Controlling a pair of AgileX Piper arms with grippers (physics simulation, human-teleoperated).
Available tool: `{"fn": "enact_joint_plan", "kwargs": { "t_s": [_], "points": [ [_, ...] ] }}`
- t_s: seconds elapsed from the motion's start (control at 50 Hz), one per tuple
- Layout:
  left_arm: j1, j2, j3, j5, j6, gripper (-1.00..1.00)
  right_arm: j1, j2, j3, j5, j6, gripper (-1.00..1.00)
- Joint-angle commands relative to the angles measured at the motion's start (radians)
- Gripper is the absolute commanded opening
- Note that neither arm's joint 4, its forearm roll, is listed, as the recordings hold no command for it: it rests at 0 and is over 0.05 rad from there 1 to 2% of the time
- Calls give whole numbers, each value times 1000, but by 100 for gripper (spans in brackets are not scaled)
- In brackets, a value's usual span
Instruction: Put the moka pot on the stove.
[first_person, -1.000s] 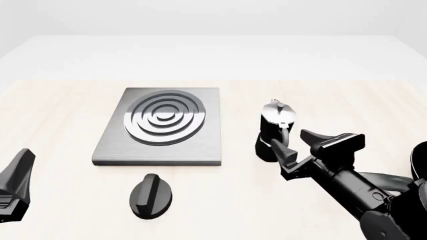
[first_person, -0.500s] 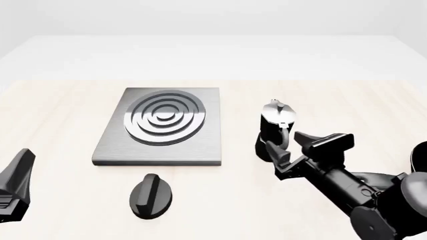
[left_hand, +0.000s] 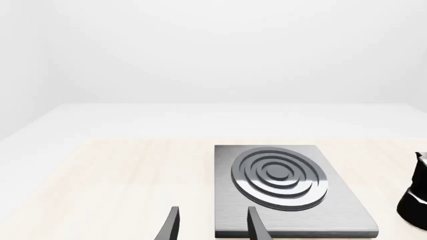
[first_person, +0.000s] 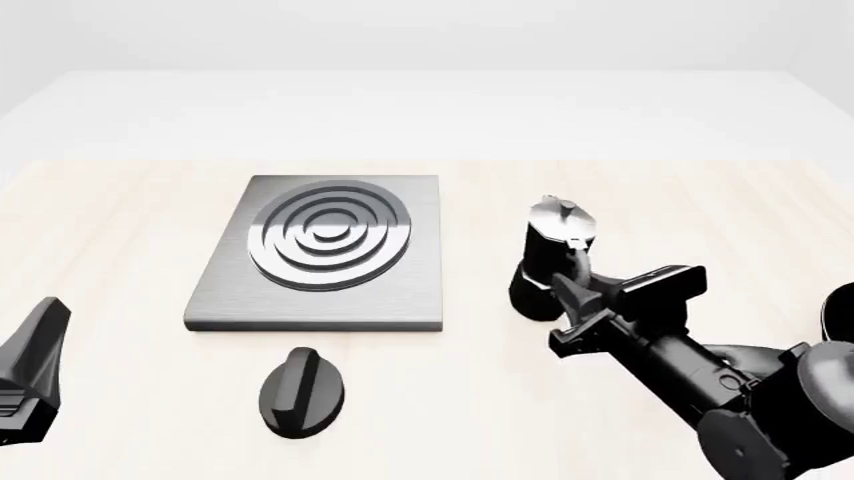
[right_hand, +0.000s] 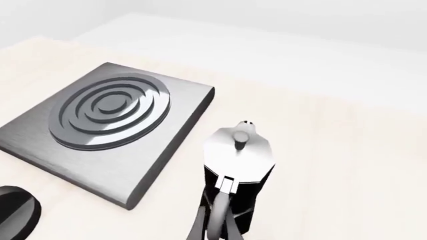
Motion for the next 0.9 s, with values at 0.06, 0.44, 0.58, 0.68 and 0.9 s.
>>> {"fn": "enact_joint_plan", "kwargs": {
  "t_s": [0.06, 0.44, 0.58, 0.68, 0.9],
  "points": [
    [0, 0, 0, 0, 0, 100, 1, -74, 37, 1, -21, -100],
    [0, 0, 0, 0, 0, 100, 11, -185, 66, 21, -90, -100],
    [0, 0, 0, 0, 0, 100, 15, -235, 63, 54, -91, -100],
    [0, 0, 0, 0, 0, 100, 16, -299, 55, 108, -87, -100],
    [0, 0, 0, 0, 0, 100, 24, -402, 40, 202, -77, -100]
  ]
}}
